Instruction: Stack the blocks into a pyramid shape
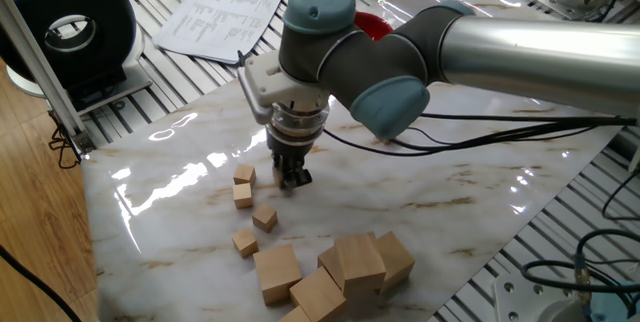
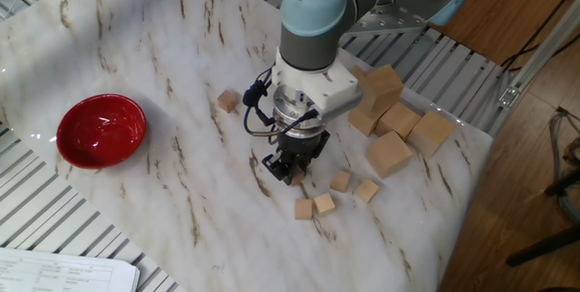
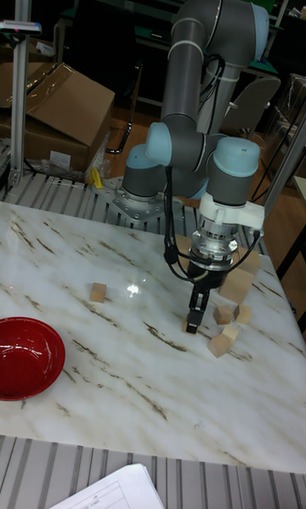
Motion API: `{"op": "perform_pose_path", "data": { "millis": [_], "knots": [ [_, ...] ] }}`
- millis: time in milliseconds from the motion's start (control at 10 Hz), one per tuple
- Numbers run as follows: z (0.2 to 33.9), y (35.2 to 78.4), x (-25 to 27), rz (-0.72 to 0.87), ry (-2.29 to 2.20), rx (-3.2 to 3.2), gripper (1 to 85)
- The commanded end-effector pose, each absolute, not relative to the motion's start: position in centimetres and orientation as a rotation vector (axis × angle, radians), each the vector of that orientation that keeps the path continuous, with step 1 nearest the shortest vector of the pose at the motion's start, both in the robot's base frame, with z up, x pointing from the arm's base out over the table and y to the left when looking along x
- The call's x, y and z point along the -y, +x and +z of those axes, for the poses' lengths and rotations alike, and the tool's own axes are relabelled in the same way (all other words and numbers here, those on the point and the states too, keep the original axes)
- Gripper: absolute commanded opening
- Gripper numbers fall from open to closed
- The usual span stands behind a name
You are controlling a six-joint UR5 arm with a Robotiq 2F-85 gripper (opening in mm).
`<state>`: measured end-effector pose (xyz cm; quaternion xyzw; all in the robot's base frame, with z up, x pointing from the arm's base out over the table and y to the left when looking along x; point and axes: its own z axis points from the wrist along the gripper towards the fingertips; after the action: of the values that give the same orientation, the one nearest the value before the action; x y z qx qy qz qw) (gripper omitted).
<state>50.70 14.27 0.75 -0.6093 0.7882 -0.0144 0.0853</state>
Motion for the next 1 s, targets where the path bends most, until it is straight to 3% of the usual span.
{"op": "perform_pose_path", "data": {
  "millis": [0, 900],
  "knots": [
    [1.0, 50.7, -13.4, -0.032, -1.818, -2.344, 14.0],
    [1.7, 50.7, -11.0, 0.0, -1.841, -2.284, 12.3]
  ]
}}
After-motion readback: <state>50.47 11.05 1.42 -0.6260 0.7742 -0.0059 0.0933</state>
